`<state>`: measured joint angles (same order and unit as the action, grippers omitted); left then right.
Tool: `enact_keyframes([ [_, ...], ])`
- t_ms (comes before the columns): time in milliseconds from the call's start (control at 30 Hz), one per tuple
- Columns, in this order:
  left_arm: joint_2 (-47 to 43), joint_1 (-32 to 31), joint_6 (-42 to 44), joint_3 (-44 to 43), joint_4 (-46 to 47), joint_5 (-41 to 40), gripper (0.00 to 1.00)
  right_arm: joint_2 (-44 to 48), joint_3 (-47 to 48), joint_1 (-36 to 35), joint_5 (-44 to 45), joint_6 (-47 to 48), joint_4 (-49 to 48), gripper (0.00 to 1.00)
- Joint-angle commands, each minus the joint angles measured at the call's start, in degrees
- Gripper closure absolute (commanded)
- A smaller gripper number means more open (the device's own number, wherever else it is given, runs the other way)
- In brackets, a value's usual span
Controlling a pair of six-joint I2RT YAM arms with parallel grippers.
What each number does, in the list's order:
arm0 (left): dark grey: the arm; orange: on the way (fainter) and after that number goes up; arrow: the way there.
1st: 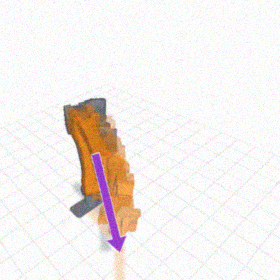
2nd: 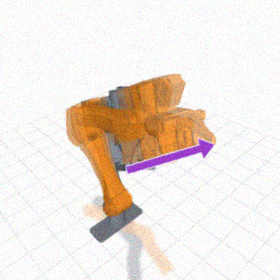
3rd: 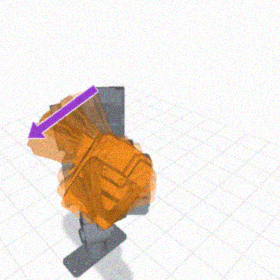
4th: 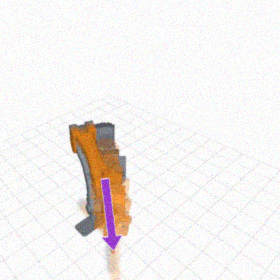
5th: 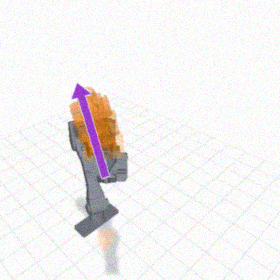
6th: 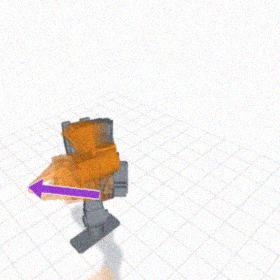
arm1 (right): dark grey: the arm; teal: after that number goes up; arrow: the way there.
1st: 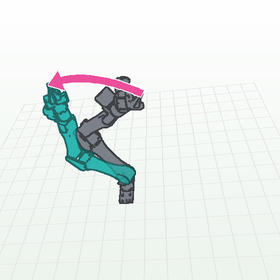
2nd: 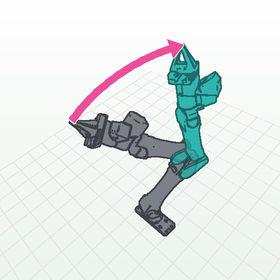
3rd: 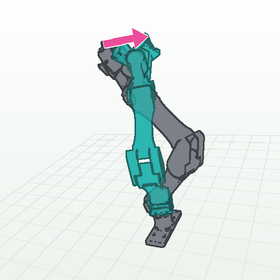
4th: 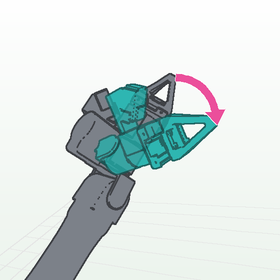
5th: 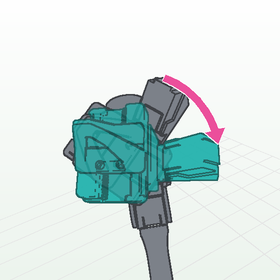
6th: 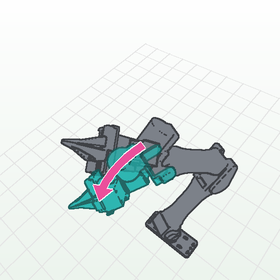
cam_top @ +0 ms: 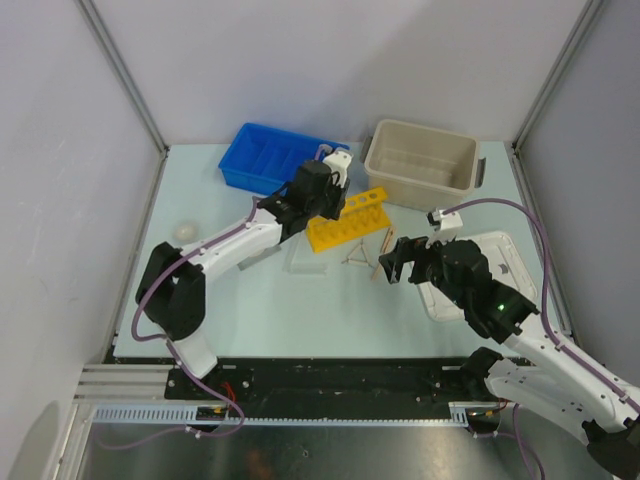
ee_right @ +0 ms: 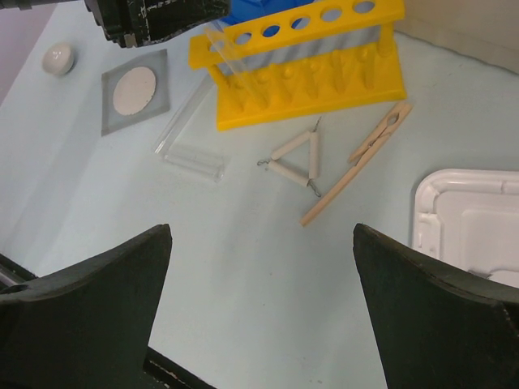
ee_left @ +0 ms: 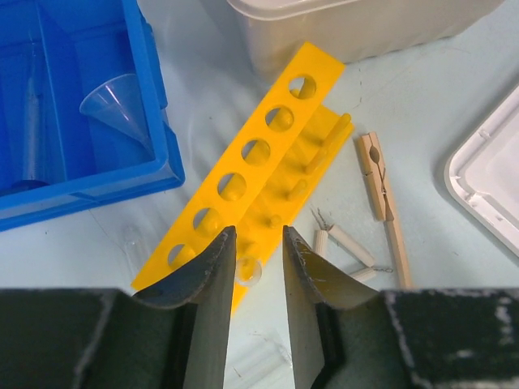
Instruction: Organize the chemistry lab equipment
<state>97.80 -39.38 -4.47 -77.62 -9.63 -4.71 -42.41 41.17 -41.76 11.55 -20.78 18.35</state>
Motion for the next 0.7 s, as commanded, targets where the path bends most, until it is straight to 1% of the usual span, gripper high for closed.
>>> enact_keyframes([
  [0, 0.73, -0.59, -0.98, 0.17, 2.83, 0.59, 0.64, 0.45, 0.06, 0.26, 0.16, 0.1, -1.25, 0.01],
  [100, 0.33, -0.61, -1.29, 0.19, 2.86, 0.56, 0.6, 0.83, 0.05, 0.2, 0.12, -0.17, -0.94, 0.01],
  [267, -3.07, -0.62, -1.94, -0.24, 2.7, 0.45, 0.47, 1.36, 0.05, 0.2, -0.29, -0.85, -0.58, 0.01],
  [367, -7.25, -0.57, -2.88, 0.11, 2.69, -0.18, 0.38, 0.68, 0.01, 0.19, -1.42, -2.16, -0.59, 0.01],
  [433, -10.21, -0.01, -3.83, 0.74, 2.2, -0.8, 0.29, -0.23, 0.04, -0.06, -2.12, -3.02, -0.81, 0.01],
  [500, -12.84, 1.82, -6.31, 1.54, 0.74, 0.08, 0.14, -1.56, 0.05, -0.18, -2.62, -3.87, -1.09, 0.01],
  [533, -13.92, 3.5, -8.04, 2.18, -0.09, 1.87, 0.07, -2.38, 0.05, -0.26, -3.0, -4.16, -1.28, 0.01],
  [567, -14.95, 5.66, -10.27, 3.12, -0.77, 4.65, 0.04, -3.23, 0.05, -0.3, -3.41, -4.39, -1.6, 0.01],
  [667, -17.22, 14.18, -17.49, 8.44, -1.38, 15.97, 0.01, -5.9, 0.05, -0.68, -4.96, -4.91, -3.44, 0.01],
])
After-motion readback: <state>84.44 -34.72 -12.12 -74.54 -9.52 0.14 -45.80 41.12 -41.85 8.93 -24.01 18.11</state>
